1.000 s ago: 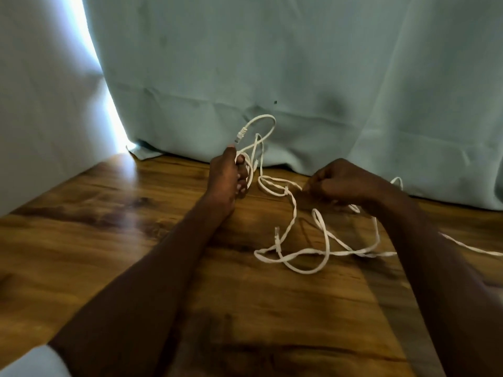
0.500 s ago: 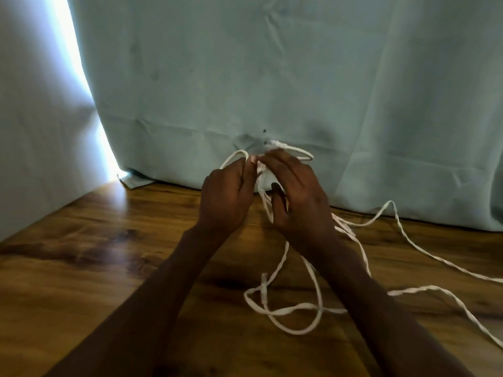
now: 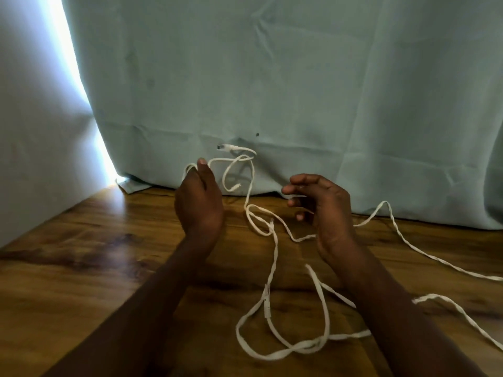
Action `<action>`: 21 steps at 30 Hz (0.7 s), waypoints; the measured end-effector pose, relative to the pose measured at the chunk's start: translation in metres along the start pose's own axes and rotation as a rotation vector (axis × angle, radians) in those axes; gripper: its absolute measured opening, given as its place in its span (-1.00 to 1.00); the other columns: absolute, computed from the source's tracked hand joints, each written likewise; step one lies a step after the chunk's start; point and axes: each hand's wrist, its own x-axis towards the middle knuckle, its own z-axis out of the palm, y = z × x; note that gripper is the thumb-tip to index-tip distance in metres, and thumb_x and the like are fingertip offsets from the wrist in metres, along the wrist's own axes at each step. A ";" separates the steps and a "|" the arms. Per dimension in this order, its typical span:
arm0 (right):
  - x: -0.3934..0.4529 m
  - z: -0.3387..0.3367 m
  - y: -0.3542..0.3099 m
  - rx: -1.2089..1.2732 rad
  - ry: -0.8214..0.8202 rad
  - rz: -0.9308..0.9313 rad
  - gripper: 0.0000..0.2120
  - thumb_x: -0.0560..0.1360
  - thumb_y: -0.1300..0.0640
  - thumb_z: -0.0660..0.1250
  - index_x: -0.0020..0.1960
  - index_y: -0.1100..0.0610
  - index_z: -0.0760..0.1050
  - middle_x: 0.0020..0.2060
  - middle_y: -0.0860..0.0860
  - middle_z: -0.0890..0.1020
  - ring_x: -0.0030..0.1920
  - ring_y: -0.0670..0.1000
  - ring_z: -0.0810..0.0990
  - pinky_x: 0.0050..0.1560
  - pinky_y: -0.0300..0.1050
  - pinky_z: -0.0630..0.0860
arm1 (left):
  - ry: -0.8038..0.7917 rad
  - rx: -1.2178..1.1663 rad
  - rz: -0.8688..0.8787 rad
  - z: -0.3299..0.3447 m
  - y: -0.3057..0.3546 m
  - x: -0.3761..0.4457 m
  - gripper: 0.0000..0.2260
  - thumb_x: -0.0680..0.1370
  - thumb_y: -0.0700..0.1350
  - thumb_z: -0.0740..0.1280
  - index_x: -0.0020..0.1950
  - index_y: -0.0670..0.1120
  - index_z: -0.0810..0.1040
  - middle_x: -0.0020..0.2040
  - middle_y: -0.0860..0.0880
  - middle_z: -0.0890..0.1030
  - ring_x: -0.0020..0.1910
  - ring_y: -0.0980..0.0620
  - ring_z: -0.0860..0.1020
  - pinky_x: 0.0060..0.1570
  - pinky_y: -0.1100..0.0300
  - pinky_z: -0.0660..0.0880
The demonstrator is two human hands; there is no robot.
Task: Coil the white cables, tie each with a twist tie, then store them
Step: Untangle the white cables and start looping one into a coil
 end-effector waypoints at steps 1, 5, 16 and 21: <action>0.000 0.003 0.004 -0.096 0.020 -0.057 -0.81 0.63 0.27 0.27 0.10 0.16 0.65 -0.09 0.07 0.76 -0.20 0.00 0.67 -0.33 -0.20 0.49 | 0.017 0.104 0.110 -0.003 0.001 -0.002 -0.58 0.75 0.09 0.05 -0.11 -0.12 0.51 -0.23 -0.14 0.62 -0.28 -0.10 0.53 -0.26 0.08 0.35; -0.001 0.012 0.018 -0.439 0.061 -0.381 -0.80 0.61 0.25 0.36 0.17 0.04 0.64 0.05 -0.08 0.70 -0.01 -0.14 0.67 -0.02 -0.22 0.61 | -0.002 0.520 0.523 -0.007 0.005 -0.008 -0.59 0.76 0.07 0.09 -0.09 -0.13 0.55 -0.40 -0.10 0.58 -0.49 -0.10 0.55 -0.45 0.20 0.24; 0.012 -0.001 0.033 -0.798 -0.169 -0.502 -0.41 0.64 0.29 0.26 0.59 -0.10 0.29 0.52 -0.12 0.41 0.37 -0.19 0.47 0.30 -0.32 0.45 | -0.145 0.248 0.754 -0.012 0.020 -0.011 -0.52 0.76 0.13 0.01 0.01 -0.17 0.57 -0.39 0.06 0.39 -0.52 0.06 0.37 -0.49 0.17 0.30; 0.015 -0.013 0.044 -1.057 -0.070 -0.414 -0.62 0.61 0.14 0.37 0.41 -0.01 0.51 0.17 -0.02 0.58 0.14 0.02 0.62 0.12 -0.06 0.54 | -0.085 0.236 0.680 -0.014 0.026 -0.014 -0.50 0.75 0.12 -0.01 0.02 -0.19 0.57 -0.39 0.04 0.39 -0.50 0.02 0.36 -0.40 0.18 0.23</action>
